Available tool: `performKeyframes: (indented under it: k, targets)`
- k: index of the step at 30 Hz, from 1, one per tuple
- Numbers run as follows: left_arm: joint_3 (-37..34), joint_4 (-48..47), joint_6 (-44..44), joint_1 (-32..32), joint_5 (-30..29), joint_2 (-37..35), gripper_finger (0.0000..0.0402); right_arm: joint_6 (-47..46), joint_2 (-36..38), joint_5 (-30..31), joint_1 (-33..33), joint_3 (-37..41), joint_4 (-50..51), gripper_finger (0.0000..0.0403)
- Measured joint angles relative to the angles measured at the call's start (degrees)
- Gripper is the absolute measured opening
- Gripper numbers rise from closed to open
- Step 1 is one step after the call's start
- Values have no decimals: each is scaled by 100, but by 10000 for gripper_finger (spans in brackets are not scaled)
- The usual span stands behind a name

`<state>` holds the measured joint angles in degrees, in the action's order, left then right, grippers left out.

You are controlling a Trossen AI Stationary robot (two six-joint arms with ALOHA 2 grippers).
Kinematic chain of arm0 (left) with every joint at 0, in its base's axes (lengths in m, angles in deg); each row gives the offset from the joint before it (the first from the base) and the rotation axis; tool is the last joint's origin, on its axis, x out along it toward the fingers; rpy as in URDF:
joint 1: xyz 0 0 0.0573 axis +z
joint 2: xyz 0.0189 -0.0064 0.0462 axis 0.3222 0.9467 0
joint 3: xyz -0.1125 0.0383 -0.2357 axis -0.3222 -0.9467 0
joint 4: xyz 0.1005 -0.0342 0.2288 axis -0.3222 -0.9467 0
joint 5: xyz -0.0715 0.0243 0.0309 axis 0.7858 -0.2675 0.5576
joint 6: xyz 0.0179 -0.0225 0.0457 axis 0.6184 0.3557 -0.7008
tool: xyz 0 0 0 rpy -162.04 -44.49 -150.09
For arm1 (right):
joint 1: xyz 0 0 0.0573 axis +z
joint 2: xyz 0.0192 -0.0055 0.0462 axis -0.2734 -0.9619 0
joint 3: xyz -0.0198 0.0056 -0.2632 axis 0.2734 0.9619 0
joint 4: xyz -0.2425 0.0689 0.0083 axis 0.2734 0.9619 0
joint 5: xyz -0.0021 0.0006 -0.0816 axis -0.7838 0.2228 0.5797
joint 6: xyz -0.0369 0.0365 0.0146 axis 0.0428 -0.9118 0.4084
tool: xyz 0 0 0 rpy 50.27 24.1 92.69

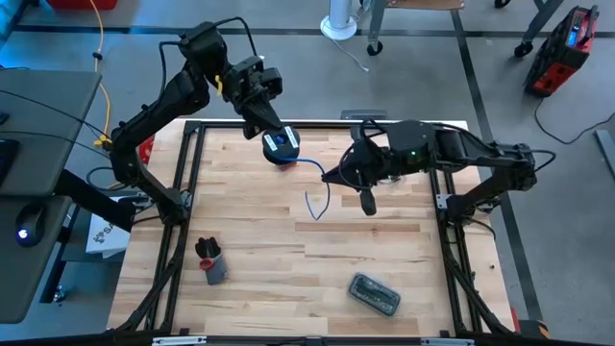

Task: Coil cords
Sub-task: Coil the blue wire onto the spool

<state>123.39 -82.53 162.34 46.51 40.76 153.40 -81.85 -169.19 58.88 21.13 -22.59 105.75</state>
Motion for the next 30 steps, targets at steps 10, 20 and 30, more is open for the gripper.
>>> performKeyframes:
  k: [10,20,30]
  targets:
    - [0,-127,166,-708,4,32,0,167,86,191,-199,-2,-38,1]
    - [0,164,155,-1267,-19,373,0,316,77,79,-398,-2,-544,0]
    - [-2,2778,1207,-1434,-229,1033,0,268,62,81,-453,-2,-868,0]
